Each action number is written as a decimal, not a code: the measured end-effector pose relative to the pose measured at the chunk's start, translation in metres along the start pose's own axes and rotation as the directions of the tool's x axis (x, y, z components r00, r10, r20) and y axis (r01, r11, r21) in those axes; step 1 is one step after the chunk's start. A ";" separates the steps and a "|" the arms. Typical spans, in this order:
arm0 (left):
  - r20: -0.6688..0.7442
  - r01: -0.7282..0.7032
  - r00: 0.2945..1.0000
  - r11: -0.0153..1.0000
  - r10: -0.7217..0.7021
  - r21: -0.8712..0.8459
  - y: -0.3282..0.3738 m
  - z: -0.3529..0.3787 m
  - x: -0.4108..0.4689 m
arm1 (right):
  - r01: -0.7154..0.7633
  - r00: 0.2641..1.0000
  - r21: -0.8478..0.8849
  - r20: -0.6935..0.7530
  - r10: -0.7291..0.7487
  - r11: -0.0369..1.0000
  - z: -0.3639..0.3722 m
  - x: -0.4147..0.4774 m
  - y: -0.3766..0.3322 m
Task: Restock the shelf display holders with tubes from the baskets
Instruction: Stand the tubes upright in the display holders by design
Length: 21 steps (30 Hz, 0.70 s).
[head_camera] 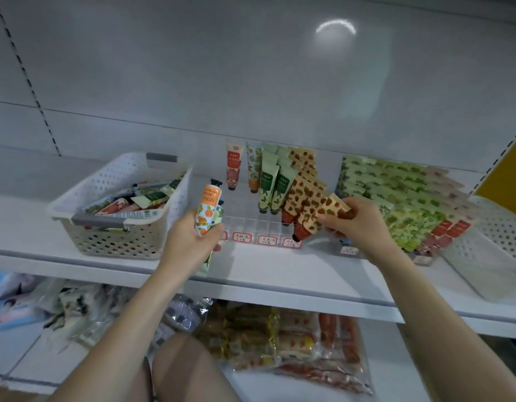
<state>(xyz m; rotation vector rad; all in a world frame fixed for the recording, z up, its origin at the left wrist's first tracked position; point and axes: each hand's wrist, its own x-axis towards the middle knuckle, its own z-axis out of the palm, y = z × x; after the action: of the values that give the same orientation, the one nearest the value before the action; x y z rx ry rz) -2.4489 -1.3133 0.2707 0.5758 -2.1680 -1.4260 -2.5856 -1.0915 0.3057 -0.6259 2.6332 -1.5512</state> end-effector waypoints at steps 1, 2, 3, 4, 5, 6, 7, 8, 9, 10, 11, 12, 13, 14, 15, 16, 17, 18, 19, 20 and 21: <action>0.016 0.016 1.000 1.000 -0.015 -0.009 -0.003 0.004 -0.002 | 0.012 0.999 -0.023 -0.040 -0.013 1.000 0.000 0.001 0.002; 0.022 0.029 0.999 0.999 -0.029 -0.020 -0.005 0.008 -0.004 | 0.031 0.997 -0.059 -0.062 -0.034 0.998 0.002 0.002 0.004; 0.026 0.042 0.999 0.999 -0.041 -0.027 -0.008 0.011 -0.004 | 0.050 0.996 -0.102 -0.065 -0.057 0.994 0.005 0.003 0.005; 0.029 0.054 0.998 0.998 -0.053 -0.030 -0.009 0.013 -0.005 | 0.070 0.995 -0.155 -0.057 -0.079 0.986 0.010 0.004 0.005; 0.031 0.063 0.998 0.998 -0.062 -0.029 -0.012 0.014 -0.005 | 0.091 0.993 -0.213 -0.049 -0.103 0.973 0.014 0.005 0.004; 0.030 0.067 0.997 0.997 -0.066 -0.031 -0.013 0.016 -0.005 | 0.118 0.990 -0.260 -0.041 -0.133 0.958 0.019 0.007 0.001; 0.027 0.066 0.998 0.997 -0.065 -0.033 -0.015 0.016 -0.005 | 0.146 0.986 -0.287 -0.036 -0.163 0.947 0.023 0.008 -0.001; 0.024 0.063 0.998 0.997 -0.062 -0.034 -0.015 0.017 -0.006 | 0.172 0.981 -0.296 -0.032 -0.190 0.939 0.027 0.009 -0.004; 0.021 0.062 0.998 0.998 -0.061 -0.033 -0.016 0.017 -0.006 | 0.190 0.978 -0.305 -0.026 -0.207 0.933 0.030 0.010 -0.007; 0.020 0.061 0.998 0.998 -0.061 -0.030 -0.017 0.017 -0.006 | 0.207 0.975 -0.323 -0.014 -0.224 0.923 0.033 0.011 -0.010; 0.020 0.063 0.998 0.998 -0.062 -0.024 -0.018 0.017 -0.006 | 0.219 0.972 -0.351 0.002 -0.233 0.910 0.036 0.013 -0.012; 0.022 0.066 0.998 0.998 -0.066 -0.020 -0.019 0.017 -0.006 | 0.229 0.971 -0.386 0.019 -0.240 0.894 0.038 0.014 -0.014; 0.022 0.069 0.997 0.997 -0.068 -0.017 -0.020 0.017 -0.006 | 0.234 0.970 -0.425 0.036 -0.242 0.874 0.039 0.015 -0.015; 0.024 0.072 0.997 0.997 -0.072 -0.015 -0.021 0.017 -0.006 | 0.239 0.969 -0.460 0.051 -0.244 0.855 0.041 0.016 -0.016; 0.027 0.076 0.997 0.997 -0.075 -0.012 -0.022 0.017 -0.006 | 0.242 0.968 -0.487 0.059 -0.244 0.839 0.042 0.017 -0.018; 0.031 0.079 0.996 0.997 -0.079 -0.012 -0.023 0.017 -0.006 | 0.243 0.967 -0.505 0.065 -0.245 0.828 0.042 0.019 -0.019; 0.034 0.081 0.996 0.997 -0.081 -0.011 -0.023 0.017 -0.006 | 0.244 0.967 -0.513 0.065 -0.246 0.823 0.042 0.020 -0.020; 0.037 0.085 0.996 0.996 -0.084 -0.009 -0.024 0.018 -0.006 | 0.245 0.966 -0.511 0.058 -0.251 0.824 0.041 0.020 -0.022; 0.039 0.089 0.995 0.996 -0.089 -0.007 -0.024 0.018 -0.006 | 0.251 0.963 -0.506 0.044 -0.266 0.825 0.041 0.022 -0.023; 0.042 0.094 0.995 0.996 -0.093 -0.007 -0.025 0.018 -0.005 | 0.262 0.958 -0.504 0.030 -0.287 0.823 0.041 0.024 -0.024; 0.045 0.097 0.994 0.995 -0.097 -0.006 -0.025 0.019 -0.005 | 0.271 0.953 -0.504 0.018 -0.304 0.820 0.042 0.025 -0.024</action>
<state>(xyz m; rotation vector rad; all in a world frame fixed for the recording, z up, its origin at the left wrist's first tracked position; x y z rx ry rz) -2.4541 -1.3062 0.2399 0.6607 -2.1950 -1.5112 -2.5918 -1.1456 0.3097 -1.0586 3.1314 -0.9116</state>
